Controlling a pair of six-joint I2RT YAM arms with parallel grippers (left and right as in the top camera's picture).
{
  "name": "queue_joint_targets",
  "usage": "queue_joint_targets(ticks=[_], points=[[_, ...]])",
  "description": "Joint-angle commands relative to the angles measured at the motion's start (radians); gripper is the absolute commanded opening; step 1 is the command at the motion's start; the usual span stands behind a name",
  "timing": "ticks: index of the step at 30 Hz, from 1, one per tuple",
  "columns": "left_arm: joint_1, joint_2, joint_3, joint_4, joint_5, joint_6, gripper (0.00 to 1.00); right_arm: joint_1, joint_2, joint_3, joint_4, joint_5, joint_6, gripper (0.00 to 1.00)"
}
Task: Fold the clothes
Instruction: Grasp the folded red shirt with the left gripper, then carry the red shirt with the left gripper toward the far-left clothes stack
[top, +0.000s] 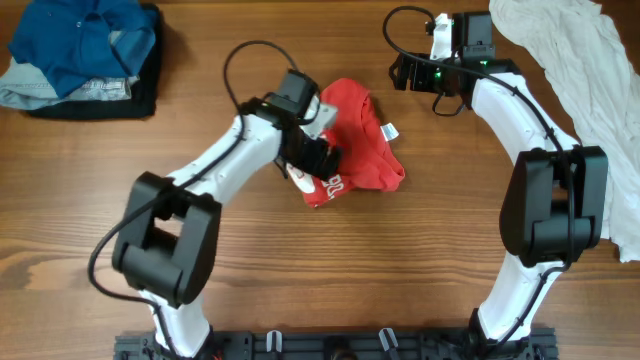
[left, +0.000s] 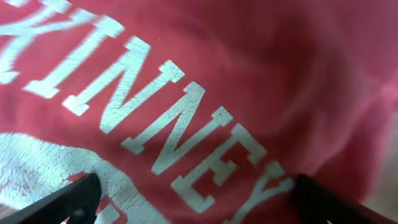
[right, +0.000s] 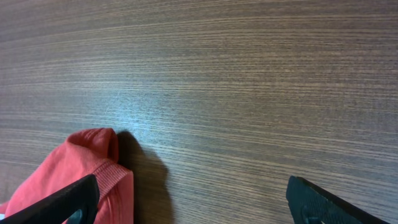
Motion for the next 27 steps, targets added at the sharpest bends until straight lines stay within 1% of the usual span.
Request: queue_joint_targets(ticks=[1, 3, 6, 7, 9, 11, 14, 18, 21, 24, 27], points=[[-0.015, 0.072, -0.004, 0.004, -0.165, 0.116, 1.0, 0.004, -0.035, 0.018, 0.002, 0.014, 0.013, 0.97], [-0.015, 0.108, -0.004, 0.003, -0.275, 0.127, 1.0, 0.004, -0.035, 0.018, 0.005, 0.014, 0.012, 0.97], [-0.006, 0.158, -0.004, 0.006, -0.489, 0.129, 1.0, 0.004, -0.035, 0.018, 0.005, 0.028, 0.012, 0.97], [0.004, 0.176, -0.004, 0.009, -0.546, 0.147, 1.0, 0.004, -0.035, 0.018, 0.005, 0.029, 0.012, 0.97], [0.032, 0.203, -0.004, 0.026, -0.612, 0.19, 1.0, 0.004, -0.035, 0.018, 0.005, 0.029, 0.012, 0.97], [0.062, 0.214, -0.004, 0.059, -0.658, 0.203, 1.0, 0.004, -0.035, 0.018, 0.006, 0.029, 0.012, 0.97], [0.135, 0.217, -0.004, 0.162, -0.765, 0.202, 1.0, 0.004, -0.035, 0.018, 0.006, 0.029, 0.011, 0.97], [0.258, 0.217, -0.004, 0.377, -0.938, 0.202, 1.0, 0.004, -0.035, 0.018, 0.006, 0.029, 0.012, 0.97], [0.324, 0.213, -0.002, 0.499, -0.963, 0.22, 1.0, 0.004, -0.035, 0.018, 0.006, 0.029, 0.011, 0.97], [0.328, 0.187, 0.008, 0.516, -0.963, 0.302, 1.0, 0.004, -0.035, 0.018, 0.006, 0.029, 0.012, 0.97], [0.288, 0.139, 0.018, 0.516, -0.962, 0.307, 1.0, 0.004, -0.035, 0.018, 0.008, 0.029, 0.012, 0.97]])
